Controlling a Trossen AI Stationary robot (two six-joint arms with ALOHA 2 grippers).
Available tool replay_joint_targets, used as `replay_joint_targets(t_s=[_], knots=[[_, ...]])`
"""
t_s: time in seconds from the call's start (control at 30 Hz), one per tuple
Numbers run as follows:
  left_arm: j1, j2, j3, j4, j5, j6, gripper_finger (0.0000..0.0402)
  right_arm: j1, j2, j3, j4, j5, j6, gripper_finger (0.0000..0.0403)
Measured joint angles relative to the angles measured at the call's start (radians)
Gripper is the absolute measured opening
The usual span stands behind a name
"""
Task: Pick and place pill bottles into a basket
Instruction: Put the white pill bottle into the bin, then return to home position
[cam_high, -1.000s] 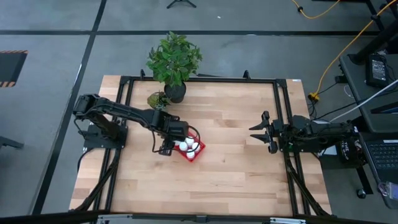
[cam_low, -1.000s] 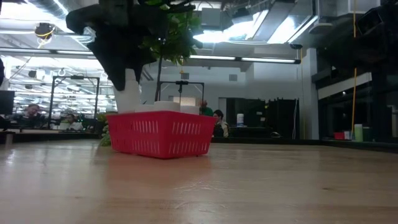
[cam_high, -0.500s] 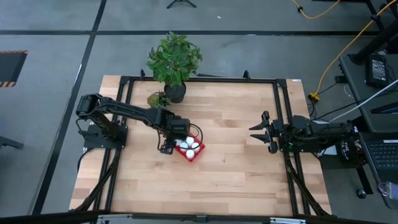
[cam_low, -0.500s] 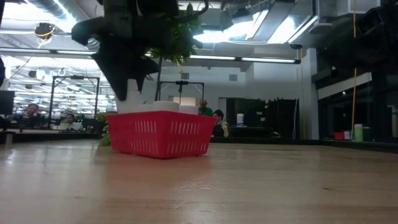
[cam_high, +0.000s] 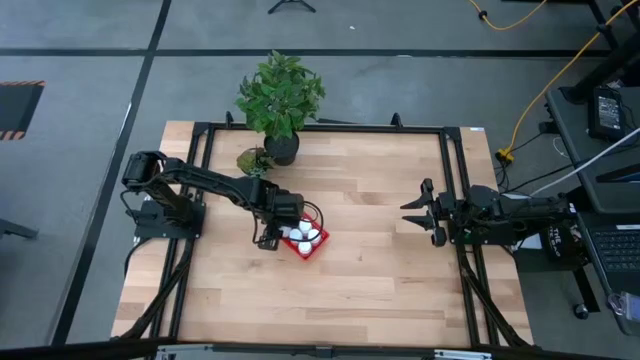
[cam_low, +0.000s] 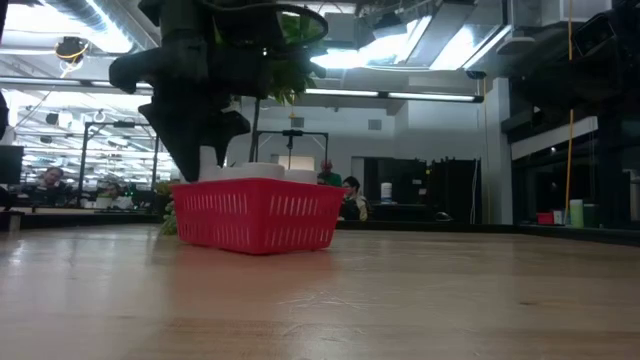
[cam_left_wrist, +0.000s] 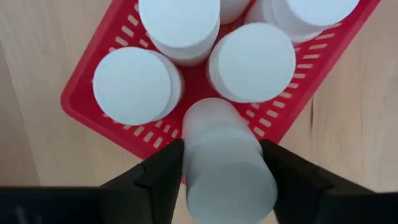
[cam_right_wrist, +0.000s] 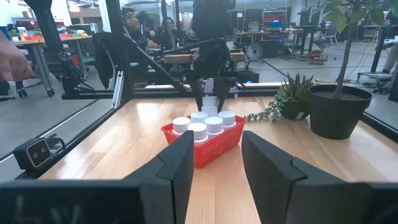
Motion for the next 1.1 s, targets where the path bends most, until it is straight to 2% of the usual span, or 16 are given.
replay_joint_targets(t_s=[0.2, 0.43, 0.6, 0.7, 0.83, 1.0, 1.1], knots=[[0.0, 0.0, 0.0, 0.027, -0.001, -0.02, 0.0249, 0.0, 0.0, 0.0, 0.0, 0.0, 0.0, 0.0137], [0.0, -0.015, 0.011, 0.003, 0.015, -0.096, 0.0271, 0.0, 0.0, 0.0, 0.0, 0.0, 0.0, 0.0137], [-0.001, -0.085, 0.101, -0.079, 0.03, -0.203, 0.0275, 0.0, 0.0, 0.0, 0.0, 0.0, 0.0, 0.0137], [0.007, -0.162, 0.189, -0.117, 0.048, -0.3, 0.0275, 0.0, 0.0, 0.0, 0.0, 0.0, 0.0, 0.0137], [0.024, -0.294, 0.324, -0.17, 0.002, -0.435, 0.0275, 0.0, 0.0, 0.0, 0.0, 0.0, 0.0, 0.0137], [0.01, -0.481, 0.398, -0.193, -0.008, -0.508, 0.0276, 0.0, 0.0, 0.0, 0.0, 0.0, 0.0, 0.0137], [-0.042, -0.604, 0.376, -0.188, -0.166, -0.415, 0.0276, 0.0, 0.0, 0.0, 0.0, 0.0, 0.0, 0.0137]])
